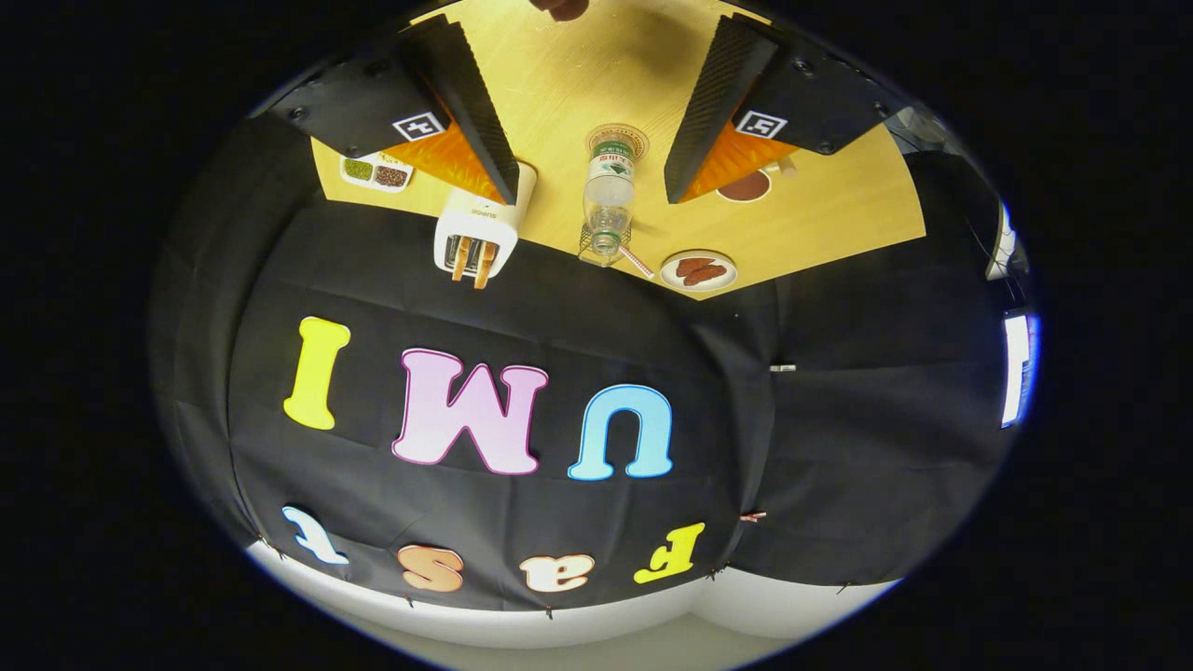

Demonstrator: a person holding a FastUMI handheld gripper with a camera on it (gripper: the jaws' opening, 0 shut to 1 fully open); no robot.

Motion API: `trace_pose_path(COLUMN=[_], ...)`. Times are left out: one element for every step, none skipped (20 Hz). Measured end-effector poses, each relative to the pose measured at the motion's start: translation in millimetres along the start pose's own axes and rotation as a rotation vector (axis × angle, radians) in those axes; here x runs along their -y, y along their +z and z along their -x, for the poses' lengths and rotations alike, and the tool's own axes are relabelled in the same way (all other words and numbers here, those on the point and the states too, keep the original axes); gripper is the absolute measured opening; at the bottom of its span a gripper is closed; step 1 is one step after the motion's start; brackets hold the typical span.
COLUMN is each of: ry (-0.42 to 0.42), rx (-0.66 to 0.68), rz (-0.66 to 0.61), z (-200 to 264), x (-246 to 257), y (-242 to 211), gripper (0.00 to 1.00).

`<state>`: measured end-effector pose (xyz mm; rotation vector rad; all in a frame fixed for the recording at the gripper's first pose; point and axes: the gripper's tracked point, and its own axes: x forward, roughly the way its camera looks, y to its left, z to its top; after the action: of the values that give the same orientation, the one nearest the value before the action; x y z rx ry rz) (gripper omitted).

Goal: Take the bottle from table, then pour the juice into the cup, finally place the bottle on the coaster

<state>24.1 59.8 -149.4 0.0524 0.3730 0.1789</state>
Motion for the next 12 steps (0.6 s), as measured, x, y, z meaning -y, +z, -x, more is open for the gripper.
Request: trace_pose_path(ry=[-0.008,-0.013,-0.028,-0.041,-0.058,-0.073,-0.090,-0.100,-0.107,-0.110,-0.114,-0.120], rx=[0.002,0.000,0.001,0.008,0.019,0.026,0.028,0.030,0.030,0.026,0.020,0.017], rz=[-0.002,-0.008,-0.017,-0.022,-0.022,-0.017,-0.012,-0.010,-0.013,-0.019,-0.023,-0.023], z=[5.5,8.8,12.7,17.3,22.1,25.5,28.5,30.8,34.1,38.1,39.9,42.7], x=[-1.2,-3.2,-2.8,-0.9,0.4,3.3,5.5,7.1,8.3,9.0,10.0,12.2], y=[3.6,6.1,9.8,14.8,19.4,24.0,26.3,27.6,28.5,26.7,26.1,24.9], gripper=[0.96,0.96,0.96,0.96,0.97,0.97,0.97,0.97,0.97,0.97,0.97,0.97])
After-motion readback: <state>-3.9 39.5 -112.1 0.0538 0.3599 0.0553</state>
